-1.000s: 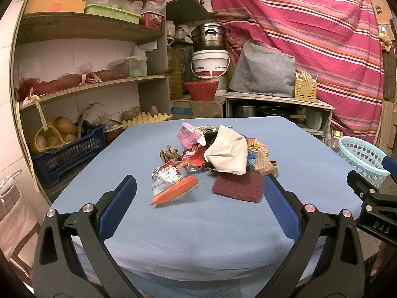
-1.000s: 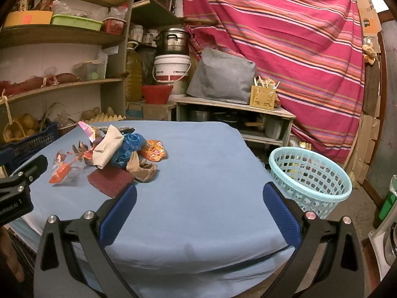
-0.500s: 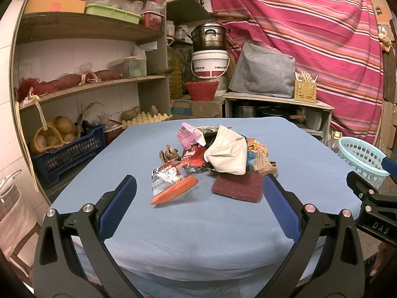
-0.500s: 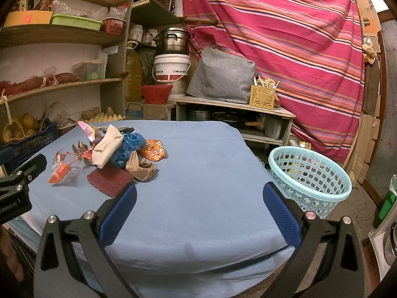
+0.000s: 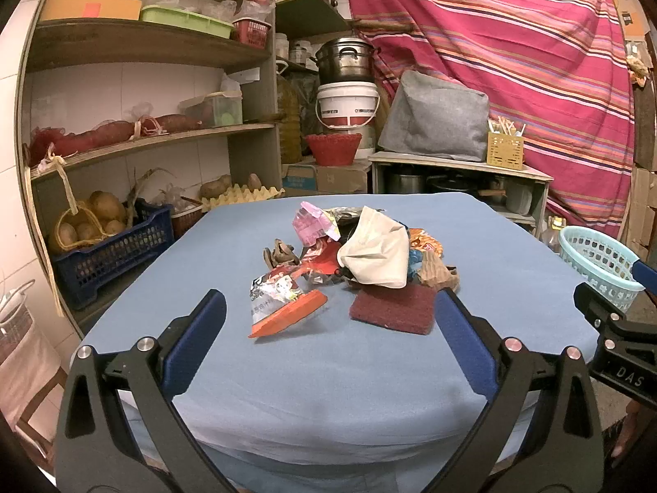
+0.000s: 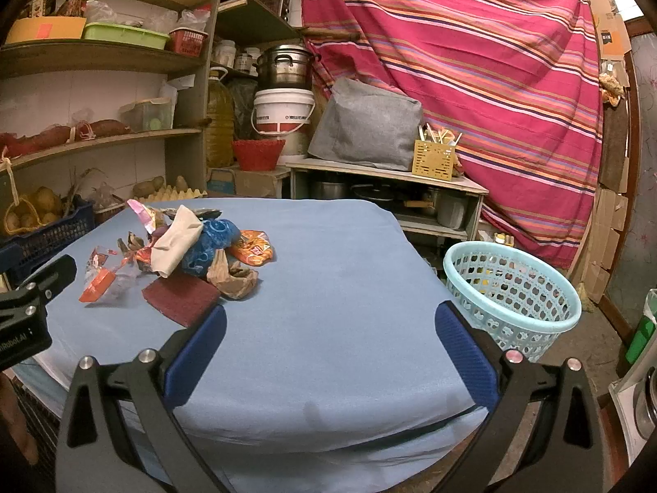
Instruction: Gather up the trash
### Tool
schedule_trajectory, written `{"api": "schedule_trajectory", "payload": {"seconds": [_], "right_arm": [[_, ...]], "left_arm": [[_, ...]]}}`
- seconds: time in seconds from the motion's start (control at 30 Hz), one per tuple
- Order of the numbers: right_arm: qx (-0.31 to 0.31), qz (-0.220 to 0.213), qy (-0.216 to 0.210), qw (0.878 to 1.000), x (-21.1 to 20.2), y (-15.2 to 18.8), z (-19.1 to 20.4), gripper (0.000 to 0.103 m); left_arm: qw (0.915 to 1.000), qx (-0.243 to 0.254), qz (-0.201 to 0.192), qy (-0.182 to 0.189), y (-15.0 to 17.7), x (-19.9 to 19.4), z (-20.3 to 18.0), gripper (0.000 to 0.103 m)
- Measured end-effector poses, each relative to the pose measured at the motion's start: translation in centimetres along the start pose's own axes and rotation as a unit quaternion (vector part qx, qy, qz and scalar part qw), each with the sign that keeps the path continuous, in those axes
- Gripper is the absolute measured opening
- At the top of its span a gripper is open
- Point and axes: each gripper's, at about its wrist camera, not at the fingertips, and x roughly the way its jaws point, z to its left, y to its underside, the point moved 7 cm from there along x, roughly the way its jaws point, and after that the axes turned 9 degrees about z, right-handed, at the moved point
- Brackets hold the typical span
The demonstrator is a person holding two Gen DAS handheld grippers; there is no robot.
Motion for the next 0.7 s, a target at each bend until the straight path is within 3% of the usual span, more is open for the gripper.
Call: {"api": "schedule_trajectory", "payload": {"seconds": [0.7], "right_arm": [[0.002,0.003,0.000,1.000,0.02,0.19,-0.33,0.099]], "left_arm": [[1.0000,0.001,0.005,-0.001,0.52,0.28,-0.14,0.098]]}}
